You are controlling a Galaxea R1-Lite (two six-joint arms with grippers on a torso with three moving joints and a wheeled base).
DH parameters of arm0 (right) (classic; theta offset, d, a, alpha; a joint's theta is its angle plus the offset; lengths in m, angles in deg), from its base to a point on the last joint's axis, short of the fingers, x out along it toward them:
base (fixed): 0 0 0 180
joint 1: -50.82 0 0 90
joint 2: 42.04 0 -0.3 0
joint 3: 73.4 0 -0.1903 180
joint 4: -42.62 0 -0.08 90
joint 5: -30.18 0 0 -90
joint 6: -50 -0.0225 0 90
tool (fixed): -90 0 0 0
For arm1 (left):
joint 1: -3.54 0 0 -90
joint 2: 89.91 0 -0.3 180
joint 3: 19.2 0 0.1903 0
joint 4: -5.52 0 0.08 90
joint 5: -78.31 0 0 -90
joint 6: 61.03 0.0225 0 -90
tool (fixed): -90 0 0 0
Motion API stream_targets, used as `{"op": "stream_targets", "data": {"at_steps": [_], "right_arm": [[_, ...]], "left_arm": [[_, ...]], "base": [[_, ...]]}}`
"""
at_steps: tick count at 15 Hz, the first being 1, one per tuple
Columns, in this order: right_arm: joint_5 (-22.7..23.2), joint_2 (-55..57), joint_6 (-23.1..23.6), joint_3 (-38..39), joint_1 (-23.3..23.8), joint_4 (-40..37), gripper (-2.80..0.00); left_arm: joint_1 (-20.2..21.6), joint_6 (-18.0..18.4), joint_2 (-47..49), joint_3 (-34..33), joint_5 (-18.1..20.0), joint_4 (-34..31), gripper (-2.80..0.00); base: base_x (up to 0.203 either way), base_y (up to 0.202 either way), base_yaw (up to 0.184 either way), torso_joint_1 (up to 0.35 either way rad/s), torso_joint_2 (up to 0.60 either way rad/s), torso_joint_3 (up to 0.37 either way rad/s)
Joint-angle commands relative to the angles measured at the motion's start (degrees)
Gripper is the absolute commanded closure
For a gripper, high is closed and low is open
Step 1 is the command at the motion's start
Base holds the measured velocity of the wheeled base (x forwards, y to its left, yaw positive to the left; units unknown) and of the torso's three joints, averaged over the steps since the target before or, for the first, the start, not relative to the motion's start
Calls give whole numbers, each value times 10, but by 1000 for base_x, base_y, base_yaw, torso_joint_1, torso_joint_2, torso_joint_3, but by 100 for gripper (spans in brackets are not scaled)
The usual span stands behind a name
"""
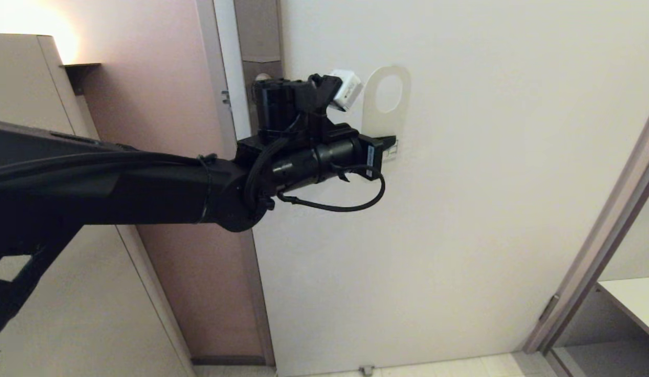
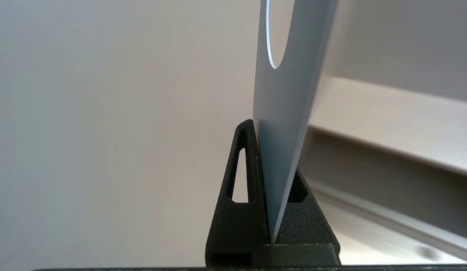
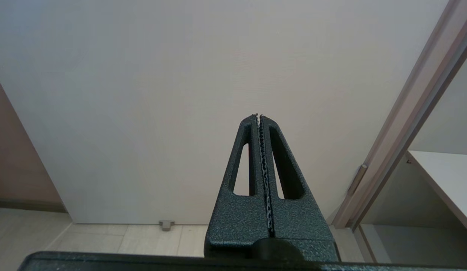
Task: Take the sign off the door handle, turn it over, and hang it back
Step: Hand it to the other hand
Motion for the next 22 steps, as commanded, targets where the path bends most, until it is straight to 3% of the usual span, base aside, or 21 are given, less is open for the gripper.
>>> {"op": "stream_targets", "data": {"at_steps": [1,5,9,15,20,22], "right_arm": [[0,0,0,0,0,0,0],[0,0,0,0,0,0,0],[0,0,0,0,0,0,0],[3,0,10,0,0,-1,0],[4,0,17,0,0,-1,0],[4,0,16,0,0,0,0]], "left_arm": [[-5,-14,-17,-2,22,2,0],[-20,-32,-36,-2,67,2,0],[-32,-38,-59,-29,67,2,0],[-28,-33,-145,-149,67,2,0],[-30,-31,-157,-166,69,2,0],[-33,-32,-157,-176,86,2,0]], "base": [[0,0,0,0,0,0],[0,0,0,0,0,0],[0,0,0,0,0,0],[0,0,0,0,0,0],[0,0,0,0,0,0],[0,0,0,0,0,0]]}}
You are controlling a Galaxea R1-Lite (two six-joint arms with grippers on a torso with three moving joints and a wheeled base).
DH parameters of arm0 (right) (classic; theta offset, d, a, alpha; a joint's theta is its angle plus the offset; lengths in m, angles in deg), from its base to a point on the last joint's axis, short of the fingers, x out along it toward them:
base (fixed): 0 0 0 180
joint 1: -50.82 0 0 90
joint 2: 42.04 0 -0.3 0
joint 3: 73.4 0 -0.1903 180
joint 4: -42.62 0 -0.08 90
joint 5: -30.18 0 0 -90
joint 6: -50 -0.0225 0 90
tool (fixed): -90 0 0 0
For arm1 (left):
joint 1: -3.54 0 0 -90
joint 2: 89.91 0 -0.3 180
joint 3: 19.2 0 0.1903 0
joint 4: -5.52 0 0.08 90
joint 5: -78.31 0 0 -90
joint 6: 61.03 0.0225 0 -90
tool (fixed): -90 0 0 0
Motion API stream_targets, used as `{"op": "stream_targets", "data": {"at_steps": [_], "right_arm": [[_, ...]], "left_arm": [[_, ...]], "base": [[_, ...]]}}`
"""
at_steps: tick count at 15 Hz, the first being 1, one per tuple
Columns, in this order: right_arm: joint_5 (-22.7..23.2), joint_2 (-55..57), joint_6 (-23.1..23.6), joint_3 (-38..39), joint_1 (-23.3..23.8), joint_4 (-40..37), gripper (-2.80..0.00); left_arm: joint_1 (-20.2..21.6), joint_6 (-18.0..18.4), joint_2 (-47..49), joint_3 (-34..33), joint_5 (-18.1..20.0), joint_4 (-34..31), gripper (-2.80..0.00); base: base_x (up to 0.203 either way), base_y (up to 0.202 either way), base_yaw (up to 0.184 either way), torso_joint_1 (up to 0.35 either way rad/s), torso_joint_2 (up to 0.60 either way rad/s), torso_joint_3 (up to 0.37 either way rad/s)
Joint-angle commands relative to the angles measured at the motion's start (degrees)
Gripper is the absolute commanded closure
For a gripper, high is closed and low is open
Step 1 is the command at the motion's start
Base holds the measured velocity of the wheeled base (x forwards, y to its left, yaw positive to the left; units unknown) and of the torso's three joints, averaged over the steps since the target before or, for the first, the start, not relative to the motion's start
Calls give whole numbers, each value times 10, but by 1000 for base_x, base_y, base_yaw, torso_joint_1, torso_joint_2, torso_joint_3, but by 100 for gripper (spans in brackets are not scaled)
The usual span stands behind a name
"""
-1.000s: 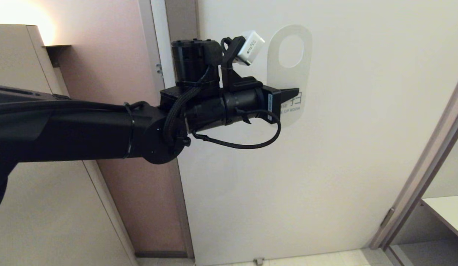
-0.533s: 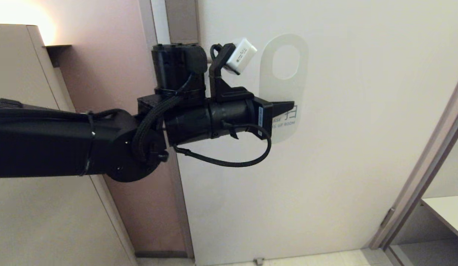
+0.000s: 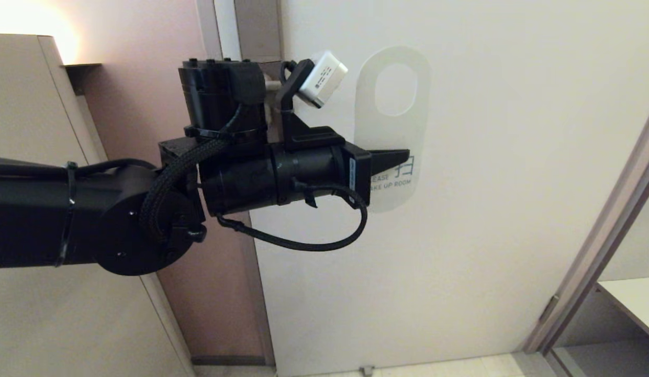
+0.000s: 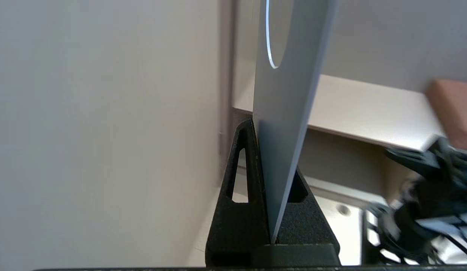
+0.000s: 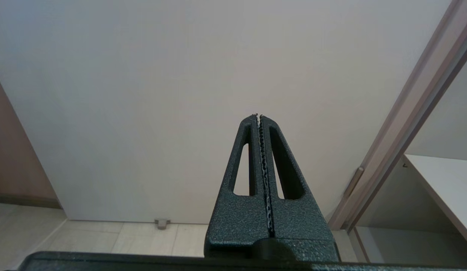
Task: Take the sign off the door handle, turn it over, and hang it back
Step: Hand it to the other hand
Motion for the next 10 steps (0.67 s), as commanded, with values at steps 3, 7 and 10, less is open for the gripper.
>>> {"op": "stream_targets", "data": {"at_steps": [3,7,10], "right_arm": [[5,0,2,-3,0,-4,0],[8,0,10,-23,0,-36,0],[31,41,6,-63,0,-55,0]], "left_arm": [[2,-3,4,-5,49,2,0],[3,-8,13,-3,59,3,0],[6,-7,21,-3,59,5,0]], "base": [[0,0,0,0,0,0],[0,0,0,0,0,0],[0,0,0,0,0,0]]}}
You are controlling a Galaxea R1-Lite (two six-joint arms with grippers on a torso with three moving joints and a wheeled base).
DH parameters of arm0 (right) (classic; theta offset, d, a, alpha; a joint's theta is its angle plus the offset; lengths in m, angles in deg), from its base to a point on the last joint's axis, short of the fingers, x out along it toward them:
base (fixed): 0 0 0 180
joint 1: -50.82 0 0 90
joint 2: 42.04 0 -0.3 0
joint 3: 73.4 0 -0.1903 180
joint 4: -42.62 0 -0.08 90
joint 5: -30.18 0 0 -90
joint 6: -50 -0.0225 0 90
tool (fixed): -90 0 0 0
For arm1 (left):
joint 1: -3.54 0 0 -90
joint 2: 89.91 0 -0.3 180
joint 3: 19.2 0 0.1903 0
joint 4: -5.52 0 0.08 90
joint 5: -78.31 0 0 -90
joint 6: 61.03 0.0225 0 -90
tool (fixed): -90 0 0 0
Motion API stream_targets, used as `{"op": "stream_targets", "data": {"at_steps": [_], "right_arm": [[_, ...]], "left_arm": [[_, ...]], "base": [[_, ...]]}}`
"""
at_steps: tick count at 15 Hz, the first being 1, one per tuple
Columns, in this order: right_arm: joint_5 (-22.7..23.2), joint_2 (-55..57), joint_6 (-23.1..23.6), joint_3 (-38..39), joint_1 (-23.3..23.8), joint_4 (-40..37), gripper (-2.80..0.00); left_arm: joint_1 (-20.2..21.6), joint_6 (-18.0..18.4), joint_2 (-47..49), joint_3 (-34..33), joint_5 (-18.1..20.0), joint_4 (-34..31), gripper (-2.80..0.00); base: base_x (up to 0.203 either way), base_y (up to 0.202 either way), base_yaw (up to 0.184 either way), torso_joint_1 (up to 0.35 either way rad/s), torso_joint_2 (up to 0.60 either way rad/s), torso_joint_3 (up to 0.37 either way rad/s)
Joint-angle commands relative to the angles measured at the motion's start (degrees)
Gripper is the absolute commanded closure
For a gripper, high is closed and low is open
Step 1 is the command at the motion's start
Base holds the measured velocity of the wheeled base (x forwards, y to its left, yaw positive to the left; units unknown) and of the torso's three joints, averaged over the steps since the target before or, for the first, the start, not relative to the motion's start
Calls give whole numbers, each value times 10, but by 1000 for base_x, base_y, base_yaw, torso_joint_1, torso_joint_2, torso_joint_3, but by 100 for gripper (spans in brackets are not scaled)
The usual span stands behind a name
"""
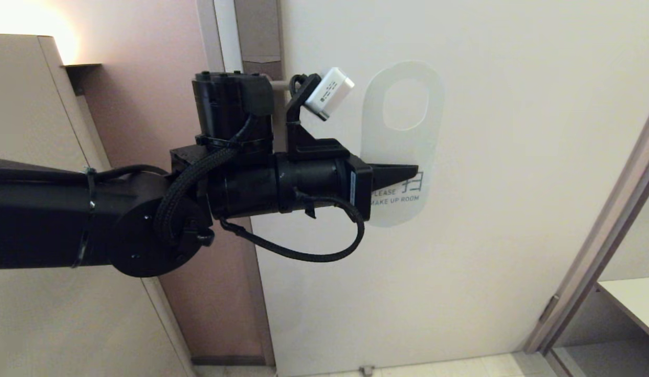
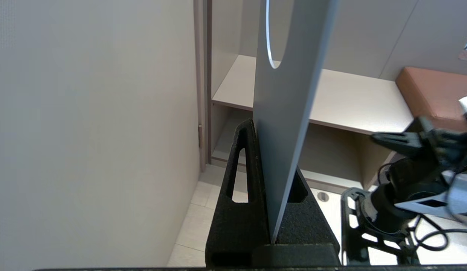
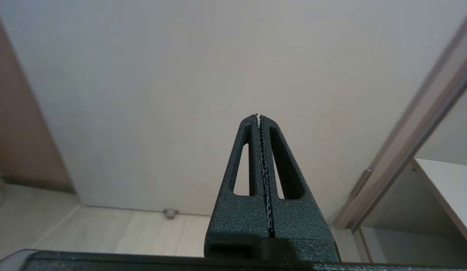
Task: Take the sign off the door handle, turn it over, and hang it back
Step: Hand it to the other hand
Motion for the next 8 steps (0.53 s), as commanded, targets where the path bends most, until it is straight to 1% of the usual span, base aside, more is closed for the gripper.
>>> {"op": "stream_targets", "data": {"at_steps": [1,2,5,6,7,8], "right_arm": [[4,55,-1,-25,-2,1,0],[5,89,-4,-43,-6,1,0],[8,199,-19,-114,-29,2,0],[14,229,-20,-133,-33,3,0],[34,257,-21,-157,-36,3,0],[74,284,-22,-181,-37,3,0]], "left_arm": [[5,-1,8,1,2,8,0],[6,-1,8,1,3,10,0],[10,0,8,1,28,11,0],[10,0,8,1,30,13,0],[10,-1,8,2,31,13,0],[10,-1,10,2,31,13,0]], "base": [[0,0,0,0,0,0],[0,0,0,0,0,0],[0,0,0,0,0,0],[0,0,0,0,0,0],[0,0,0,0,0,0],[0,0,0,0,0,0]]}}
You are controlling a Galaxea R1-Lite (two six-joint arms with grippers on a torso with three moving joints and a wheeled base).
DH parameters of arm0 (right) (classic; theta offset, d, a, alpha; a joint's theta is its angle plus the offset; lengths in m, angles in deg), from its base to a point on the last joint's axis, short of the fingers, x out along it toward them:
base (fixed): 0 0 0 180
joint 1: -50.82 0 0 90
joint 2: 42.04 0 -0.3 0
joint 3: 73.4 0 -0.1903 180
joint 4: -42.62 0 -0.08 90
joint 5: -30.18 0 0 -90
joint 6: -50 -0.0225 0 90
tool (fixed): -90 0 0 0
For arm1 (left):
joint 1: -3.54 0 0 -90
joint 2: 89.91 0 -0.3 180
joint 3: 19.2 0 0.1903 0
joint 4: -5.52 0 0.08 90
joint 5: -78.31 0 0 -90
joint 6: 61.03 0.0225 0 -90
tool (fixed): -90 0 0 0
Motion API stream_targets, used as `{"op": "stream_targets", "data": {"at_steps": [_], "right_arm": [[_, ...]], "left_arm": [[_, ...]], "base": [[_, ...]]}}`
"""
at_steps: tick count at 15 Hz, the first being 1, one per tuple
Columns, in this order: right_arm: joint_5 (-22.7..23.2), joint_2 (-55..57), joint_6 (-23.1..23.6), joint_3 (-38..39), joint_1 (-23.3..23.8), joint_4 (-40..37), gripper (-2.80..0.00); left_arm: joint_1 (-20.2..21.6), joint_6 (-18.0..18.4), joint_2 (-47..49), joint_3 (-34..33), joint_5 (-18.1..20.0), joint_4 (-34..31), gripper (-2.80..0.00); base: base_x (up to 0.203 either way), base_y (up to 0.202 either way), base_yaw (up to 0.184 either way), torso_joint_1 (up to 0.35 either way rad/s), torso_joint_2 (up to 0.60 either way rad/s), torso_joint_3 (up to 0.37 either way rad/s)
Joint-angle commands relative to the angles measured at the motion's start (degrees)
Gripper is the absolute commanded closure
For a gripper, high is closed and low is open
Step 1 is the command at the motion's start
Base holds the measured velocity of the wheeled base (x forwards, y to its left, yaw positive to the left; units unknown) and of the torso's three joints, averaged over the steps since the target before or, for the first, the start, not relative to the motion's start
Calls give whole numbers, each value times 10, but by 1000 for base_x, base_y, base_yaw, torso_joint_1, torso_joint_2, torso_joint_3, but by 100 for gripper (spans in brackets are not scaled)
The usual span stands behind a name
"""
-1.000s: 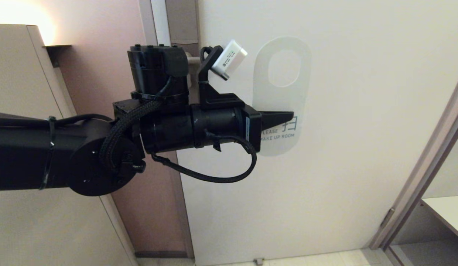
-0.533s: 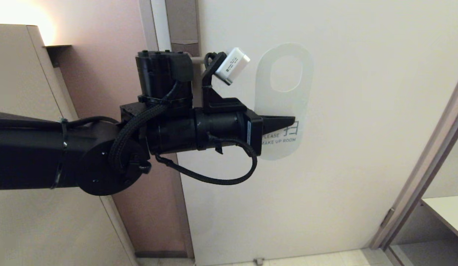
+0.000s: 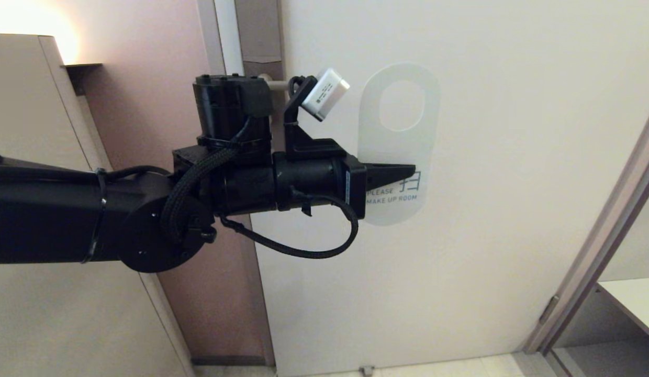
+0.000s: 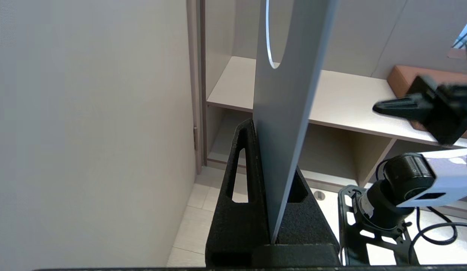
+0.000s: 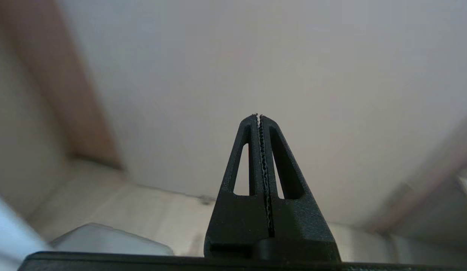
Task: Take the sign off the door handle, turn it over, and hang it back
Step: Hand it to the other hand
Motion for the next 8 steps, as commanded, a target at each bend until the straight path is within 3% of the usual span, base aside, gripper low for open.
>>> {"op": "stream_targets", "data": {"at_steps": [1,4,8], "right_arm": [[65,84,0,-41,-5,1,0],[186,161,1,-90,-6,1,0],[286,266,1,-155,-6,1,0]], "left_arm": [[0,-1,5,3,9,2,0],[0,-10,10,10,45,2,0],[-2,-24,16,17,76,2,0]], "base": [[0,0,0,0,0,0],[0,0,0,0,0,0],[0,0,0,0,0,0]]}}
